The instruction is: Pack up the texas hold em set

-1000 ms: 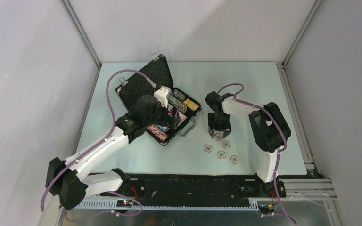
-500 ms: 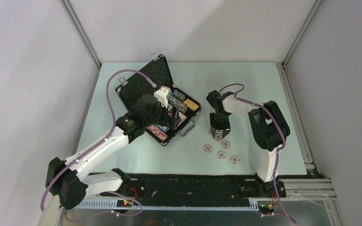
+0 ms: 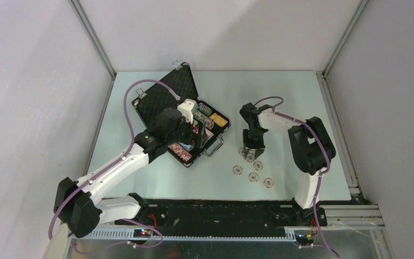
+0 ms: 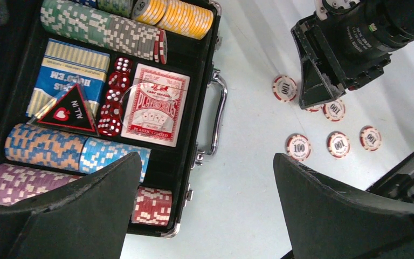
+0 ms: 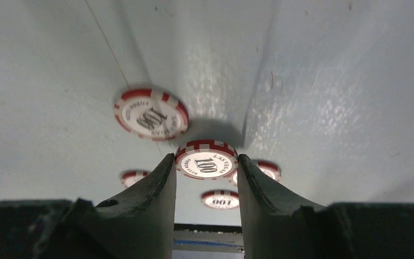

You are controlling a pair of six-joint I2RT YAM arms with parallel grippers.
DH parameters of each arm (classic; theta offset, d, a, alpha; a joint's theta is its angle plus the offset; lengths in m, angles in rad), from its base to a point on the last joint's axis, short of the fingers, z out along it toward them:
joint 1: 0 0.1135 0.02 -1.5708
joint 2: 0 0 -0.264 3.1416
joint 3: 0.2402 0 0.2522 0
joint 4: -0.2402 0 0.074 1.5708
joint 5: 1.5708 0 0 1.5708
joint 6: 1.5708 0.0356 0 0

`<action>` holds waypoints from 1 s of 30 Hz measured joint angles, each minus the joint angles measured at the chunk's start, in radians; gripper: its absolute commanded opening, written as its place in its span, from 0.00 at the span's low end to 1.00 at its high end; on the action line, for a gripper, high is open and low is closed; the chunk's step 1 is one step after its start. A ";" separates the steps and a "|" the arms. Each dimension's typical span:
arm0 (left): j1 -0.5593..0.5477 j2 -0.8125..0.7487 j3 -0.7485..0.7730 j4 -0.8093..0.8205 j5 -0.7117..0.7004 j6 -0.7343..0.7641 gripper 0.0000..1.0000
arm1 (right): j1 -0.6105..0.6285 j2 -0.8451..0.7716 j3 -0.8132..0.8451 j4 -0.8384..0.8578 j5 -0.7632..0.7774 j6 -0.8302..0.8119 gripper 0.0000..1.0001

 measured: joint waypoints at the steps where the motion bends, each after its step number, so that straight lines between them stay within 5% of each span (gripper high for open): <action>1: 0.000 0.003 0.000 0.005 0.004 -0.006 1.00 | -0.004 -0.012 -0.007 -0.003 -0.010 0.001 0.24; 12: -0.064 0.038 -0.001 0.113 0.027 -0.104 0.98 | -0.065 -0.198 -0.014 -0.018 -0.138 0.087 0.24; 30: -0.156 0.029 -0.173 0.530 0.078 -0.340 0.86 | -0.095 -0.447 -0.017 0.137 -0.372 0.580 0.21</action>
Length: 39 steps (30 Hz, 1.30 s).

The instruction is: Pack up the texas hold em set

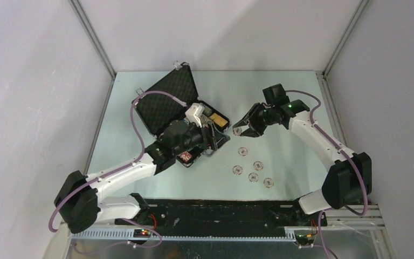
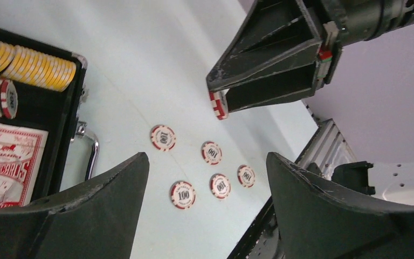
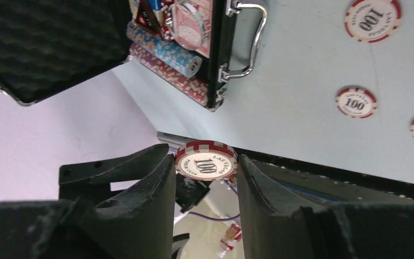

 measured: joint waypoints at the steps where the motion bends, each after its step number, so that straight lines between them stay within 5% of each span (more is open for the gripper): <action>1: -0.004 -0.003 0.000 0.015 -0.002 -0.006 0.86 | 0.001 -0.004 0.000 0.011 -0.005 0.023 0.21; 13: -0.018 0.006 0.000 0.065 -0.019 -0.024 0.76 | 0.066 -0.032 0.000 0.076 -0.019 0.172 0.20; 24: -0.019 0.018 0.000 0.076 -0.059 -0.043 0.57 | 0.118 -0.032 0.000 0.076 -0.018 0.193 0.20; 28: -0.019 0.031 0.000 0.081 -0.059 -0.049 0.42 | 0.125 -0.035 0.000 0.076 -0.018 0.196 0.21; 30: -0.019 0.036 0.000 0.082 -0.056 -0.053 0.21 | 0.125 -0.039 0.000 0.076 -0.018 0.196 0.23; 31: -0.019 0.038 0.002 0.086 -0.050 -0.059 0.06 | 0.126 -0.039 0.000 0.076 -0.014 0.196 0.37; 32: -0.020 0.040 0.006 0.091 -0.043 -0.061 0.03 | 0.126 -0.039 0.000 0.077 -0.014 0.196 0.60; 34: -0.024 0.044 0.020 0.083 -0.036 -0.056 0.00 | 0.126 -0.042 0.000 0.080 -0.013 0.193 0.83; 39: -0.024 0.046 0.037 0.023 -0.061 -0.017 0.00 | 0.099 -0.072 0.000 0.058 0.023 0.161 0.92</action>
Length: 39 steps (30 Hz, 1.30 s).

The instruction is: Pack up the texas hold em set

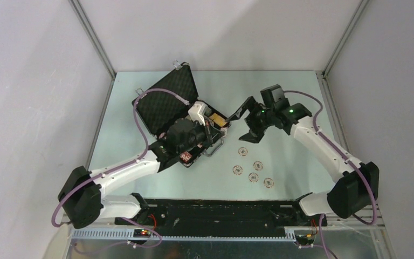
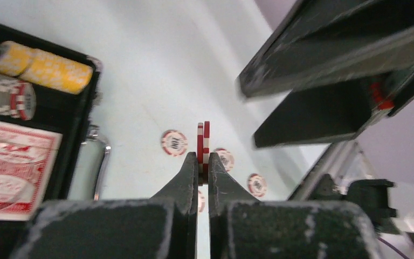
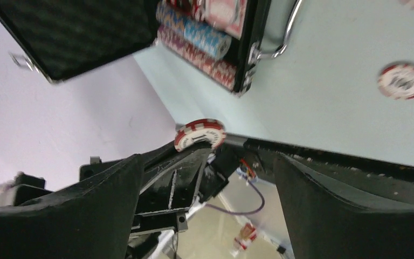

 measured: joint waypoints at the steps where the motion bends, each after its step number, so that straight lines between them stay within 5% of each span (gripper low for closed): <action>1: 0.000 0.000 0.008 -0.024 -0.013 0.013 0.00 | -0.021 -0.010 0.000 -0.012 0.010 -0.011 0.92; 7: 0.025 0.138 0.241 -0.318 -0.113 0.176 0.00 | -0.167 -0.076 0.000 -0.090 0.100 -0.110 0.89; 19: 0.089 0.603 0.747 -0.783 -0.208 0.430 0.03 | -0.229 -0.099 0.000 -0.183 0.158 -0.231 0.87; 39: 0.108 0.769 0.846 -0.862 -0.225 0.536 0.13 | -0.277 -0.079 0.000 -0.208 0.161 -0.290 0.86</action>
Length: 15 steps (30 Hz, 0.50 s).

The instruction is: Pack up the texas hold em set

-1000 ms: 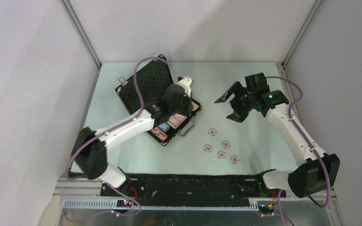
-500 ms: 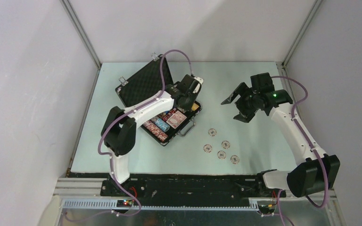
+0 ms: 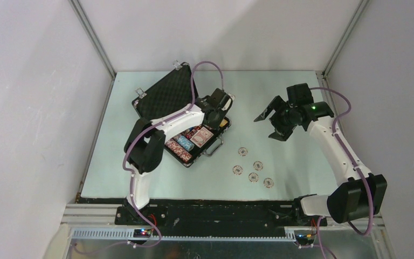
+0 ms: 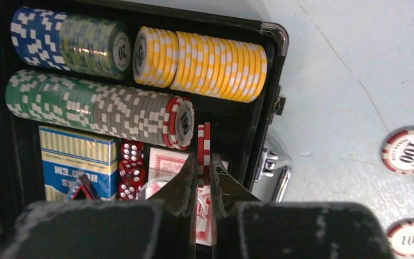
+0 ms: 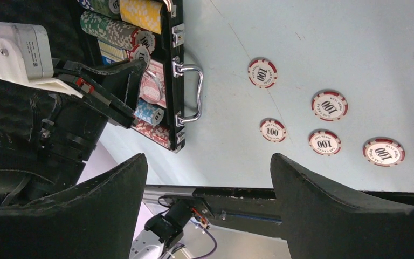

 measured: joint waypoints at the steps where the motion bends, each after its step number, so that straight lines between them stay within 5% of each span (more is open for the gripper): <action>1: 0.000 0.005 0.004 0.001 -0.005 0.003 0.15 | 0.000 0.002 0.000 0.000 0.000 -0.002 0.86; 5: 0.003 0.024 0.016 0.003 -0.028 0.028 0.30 | -0.001 0.011 0.000 -0.002 0.000 -0.008 0.85; 15: 0.008 0.027 0.018 0.006 -0.073 0.047 0.35 | -0.001 0.054 0.000 -0.008 -0.003 -0.021 0.85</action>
